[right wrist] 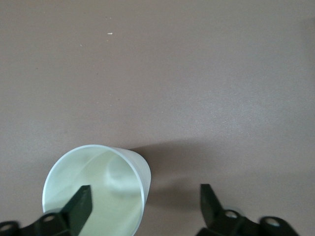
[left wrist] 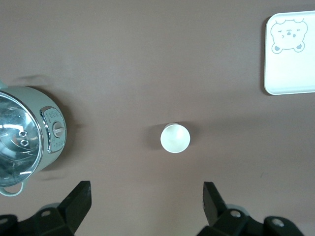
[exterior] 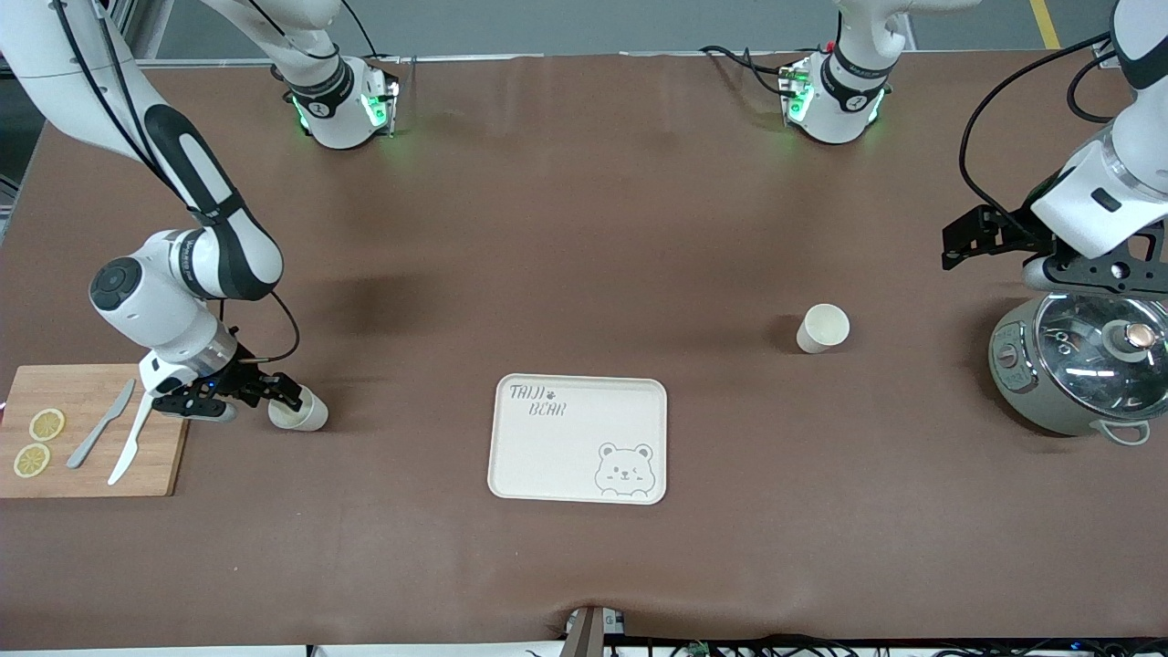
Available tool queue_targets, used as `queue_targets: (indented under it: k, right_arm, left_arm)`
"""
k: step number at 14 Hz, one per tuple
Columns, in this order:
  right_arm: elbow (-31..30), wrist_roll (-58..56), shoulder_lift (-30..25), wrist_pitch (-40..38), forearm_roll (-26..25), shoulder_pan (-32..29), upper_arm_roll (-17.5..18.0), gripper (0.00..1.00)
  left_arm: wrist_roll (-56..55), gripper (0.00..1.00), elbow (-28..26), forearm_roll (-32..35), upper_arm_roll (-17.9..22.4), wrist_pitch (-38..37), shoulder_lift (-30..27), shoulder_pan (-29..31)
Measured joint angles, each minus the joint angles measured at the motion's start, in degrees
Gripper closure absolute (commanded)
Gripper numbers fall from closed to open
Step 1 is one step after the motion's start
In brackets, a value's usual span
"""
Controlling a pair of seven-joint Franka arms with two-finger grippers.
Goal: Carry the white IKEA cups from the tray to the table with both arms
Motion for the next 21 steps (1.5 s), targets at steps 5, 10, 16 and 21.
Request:
queue_targets:
  k: [5,10,16,21]
  right_arm:
    - [1.7,0.0,-4.5,-9.6,-0.2,0.0,0.1,0.0]
    - [13.0,0.0,-19.2,-45.4,-0.2,0.2,0.5,0.0]
    - [30.8,0.0,-22.5,-69.2,-0.2,0.5,0.7,0.0]
    - [31.4,0.0,-22.5,-69.8,-0.2,0.5,0.7,0.0]
  left_arm:
    - [0.0,0.0,0.0,0.0,0.0,0.0,0.0,0.0]
    - [0.0,0.0,0.0,0.0,0.0,0.0,0.1,-0.1]
    - [0.0,0.0,0.0,0.0,0.0,0.0,0.1,-0.2]
    - [0.0,0.0,0.0,0.0,0.0,0.0,0.4,-0.2]
